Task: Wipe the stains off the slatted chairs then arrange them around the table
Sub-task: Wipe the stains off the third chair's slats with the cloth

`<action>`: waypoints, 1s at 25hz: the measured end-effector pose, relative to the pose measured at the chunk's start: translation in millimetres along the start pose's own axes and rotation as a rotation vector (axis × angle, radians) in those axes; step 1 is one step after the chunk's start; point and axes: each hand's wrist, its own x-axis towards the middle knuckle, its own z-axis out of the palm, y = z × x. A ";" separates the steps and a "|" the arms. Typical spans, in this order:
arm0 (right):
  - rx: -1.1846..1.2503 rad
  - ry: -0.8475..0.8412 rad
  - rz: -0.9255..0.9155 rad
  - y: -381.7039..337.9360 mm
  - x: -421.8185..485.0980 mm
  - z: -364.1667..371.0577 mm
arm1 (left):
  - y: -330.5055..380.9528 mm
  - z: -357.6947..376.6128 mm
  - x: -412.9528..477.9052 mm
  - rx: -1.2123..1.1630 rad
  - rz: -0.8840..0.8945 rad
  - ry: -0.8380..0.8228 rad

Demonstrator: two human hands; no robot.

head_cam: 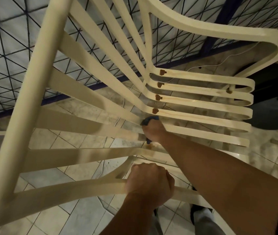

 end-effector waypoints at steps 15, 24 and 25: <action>0.751 -0.392 0.067 58.9 -77.3 -44.2 | 0.4 9.3 -4.1 0.036 -0.034 0.086; 1.048 0.076 0.069 144.0 -219.8 -157.6 | 0.2 6.4 -12.2 0.060 -0.045 0.147; 1.121 0.079 0.050 138.9 -238.2 -163.7 | 1.0 5.7 -13.7 0.061 -0.035 0.161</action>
